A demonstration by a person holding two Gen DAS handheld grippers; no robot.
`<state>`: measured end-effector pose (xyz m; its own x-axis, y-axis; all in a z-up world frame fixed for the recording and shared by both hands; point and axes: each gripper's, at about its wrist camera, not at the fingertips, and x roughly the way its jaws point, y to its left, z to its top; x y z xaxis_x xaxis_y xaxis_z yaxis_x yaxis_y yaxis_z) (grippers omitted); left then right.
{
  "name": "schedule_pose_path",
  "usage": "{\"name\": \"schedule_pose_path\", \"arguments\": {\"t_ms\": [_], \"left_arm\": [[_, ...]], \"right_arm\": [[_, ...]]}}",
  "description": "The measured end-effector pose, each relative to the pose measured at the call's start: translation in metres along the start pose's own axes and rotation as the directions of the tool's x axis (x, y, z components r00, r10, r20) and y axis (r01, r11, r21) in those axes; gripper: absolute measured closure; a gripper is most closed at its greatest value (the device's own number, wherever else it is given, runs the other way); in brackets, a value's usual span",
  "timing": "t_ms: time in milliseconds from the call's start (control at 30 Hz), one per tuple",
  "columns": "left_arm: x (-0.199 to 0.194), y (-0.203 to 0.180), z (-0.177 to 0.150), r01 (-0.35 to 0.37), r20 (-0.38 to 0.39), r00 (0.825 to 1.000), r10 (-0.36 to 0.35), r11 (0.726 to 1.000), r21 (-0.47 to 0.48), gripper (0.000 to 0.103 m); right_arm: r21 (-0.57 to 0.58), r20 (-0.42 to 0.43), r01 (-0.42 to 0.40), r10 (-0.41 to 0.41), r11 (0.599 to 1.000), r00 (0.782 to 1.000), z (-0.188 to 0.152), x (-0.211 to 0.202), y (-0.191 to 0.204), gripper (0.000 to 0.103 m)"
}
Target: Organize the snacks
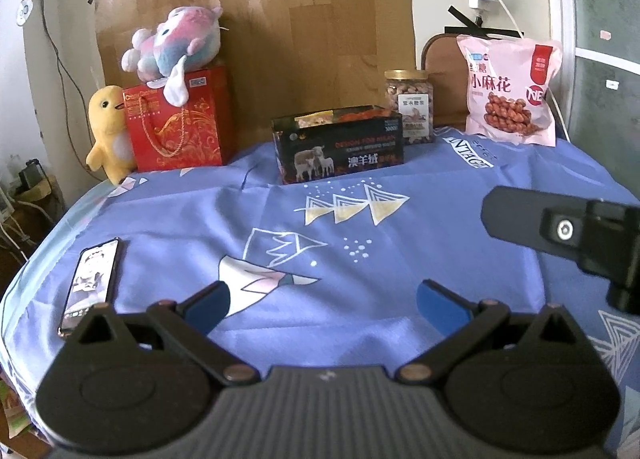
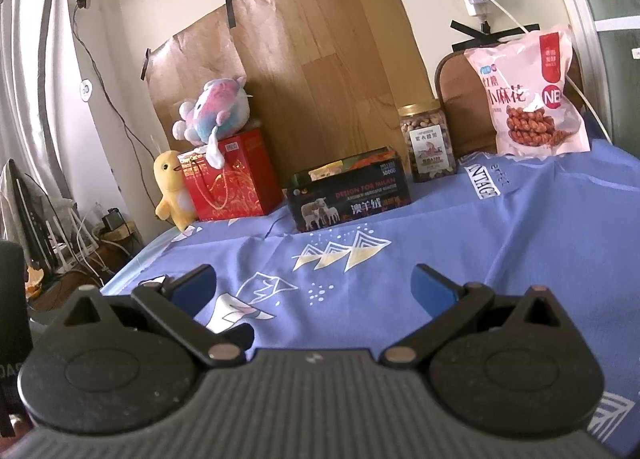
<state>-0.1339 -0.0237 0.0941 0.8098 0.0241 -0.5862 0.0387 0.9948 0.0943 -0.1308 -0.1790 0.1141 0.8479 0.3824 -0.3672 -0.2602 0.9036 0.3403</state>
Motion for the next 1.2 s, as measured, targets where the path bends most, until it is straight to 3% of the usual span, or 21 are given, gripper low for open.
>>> {"name": "schedule_pose_path", "arguments": {"t_ms": [1200], "left_arm": [[0.0065, -0.0011, 0.0022, 0.004, -0.061, 0.998, -0.004, 1.000, 0.004, 0.000]], "right_arm": [[0.012, 0.013, 0.004, -0.004, 1.000, 1.000, -0.0003, -0.0010, -0.0002, 0.000]]}}
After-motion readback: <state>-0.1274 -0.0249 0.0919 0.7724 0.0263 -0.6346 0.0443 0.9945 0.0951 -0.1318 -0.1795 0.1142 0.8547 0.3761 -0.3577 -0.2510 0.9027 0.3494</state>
